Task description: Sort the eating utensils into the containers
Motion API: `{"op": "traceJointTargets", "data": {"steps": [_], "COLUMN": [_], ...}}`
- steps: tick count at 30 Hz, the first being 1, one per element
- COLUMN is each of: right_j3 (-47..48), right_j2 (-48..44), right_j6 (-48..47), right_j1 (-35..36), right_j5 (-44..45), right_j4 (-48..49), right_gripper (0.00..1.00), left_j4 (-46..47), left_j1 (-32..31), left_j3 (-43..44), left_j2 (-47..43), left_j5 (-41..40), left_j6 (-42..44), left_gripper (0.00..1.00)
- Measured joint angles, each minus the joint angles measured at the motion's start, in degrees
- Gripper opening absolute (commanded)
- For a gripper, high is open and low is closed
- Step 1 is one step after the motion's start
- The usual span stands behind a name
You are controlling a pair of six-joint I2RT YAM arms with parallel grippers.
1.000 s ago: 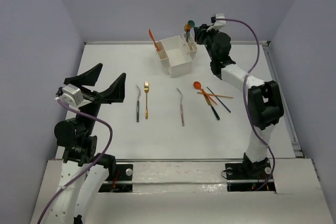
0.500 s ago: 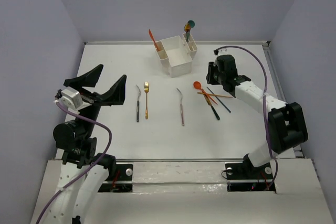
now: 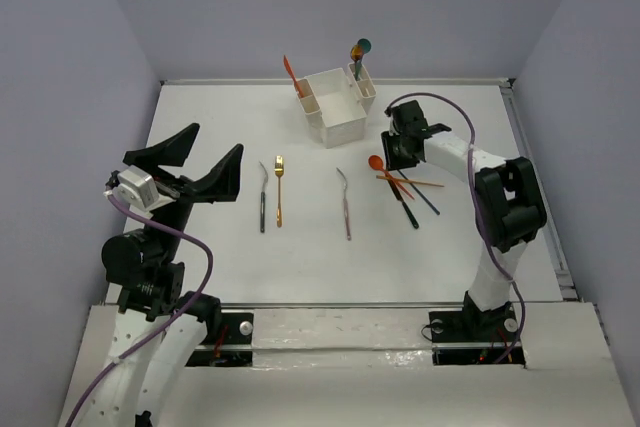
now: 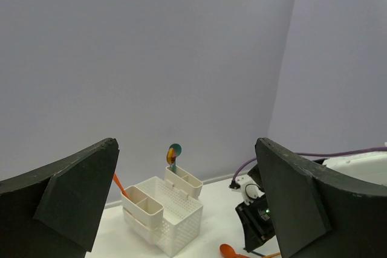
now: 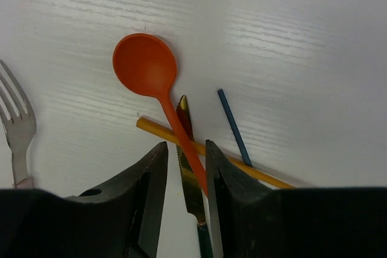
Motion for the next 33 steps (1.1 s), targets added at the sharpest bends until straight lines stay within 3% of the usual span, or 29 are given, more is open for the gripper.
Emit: {"op": "traceJointTargets", "data": {"steps": [17,24,33], "right_j3": [7.39,9.84,13.2], "right_j2": [8.46,10.19,12.37], "right_j6": [-1.6,-1.92,-2.38], "right_j1": [0.15,0.63,1.29], "right_j5": [-0.24,-0.22,0.09], "right_j4": [-4.39,-5.6,-7.02], "right_gripper": [0.36,0.25,0.25], "left_j4": [0.0,0.0,0.02], "left_j1": [-0.04,-0.04,-0.46], "left_j3": [0.0,0.0,0.0], "left_j2": [0.0,-0.02,-0.42], "left_j5": [0.04,0.04,0.02], "left_j6": [0.0,0.0,0.0], "left_gripper": [0.99,0.99,0.99]}}
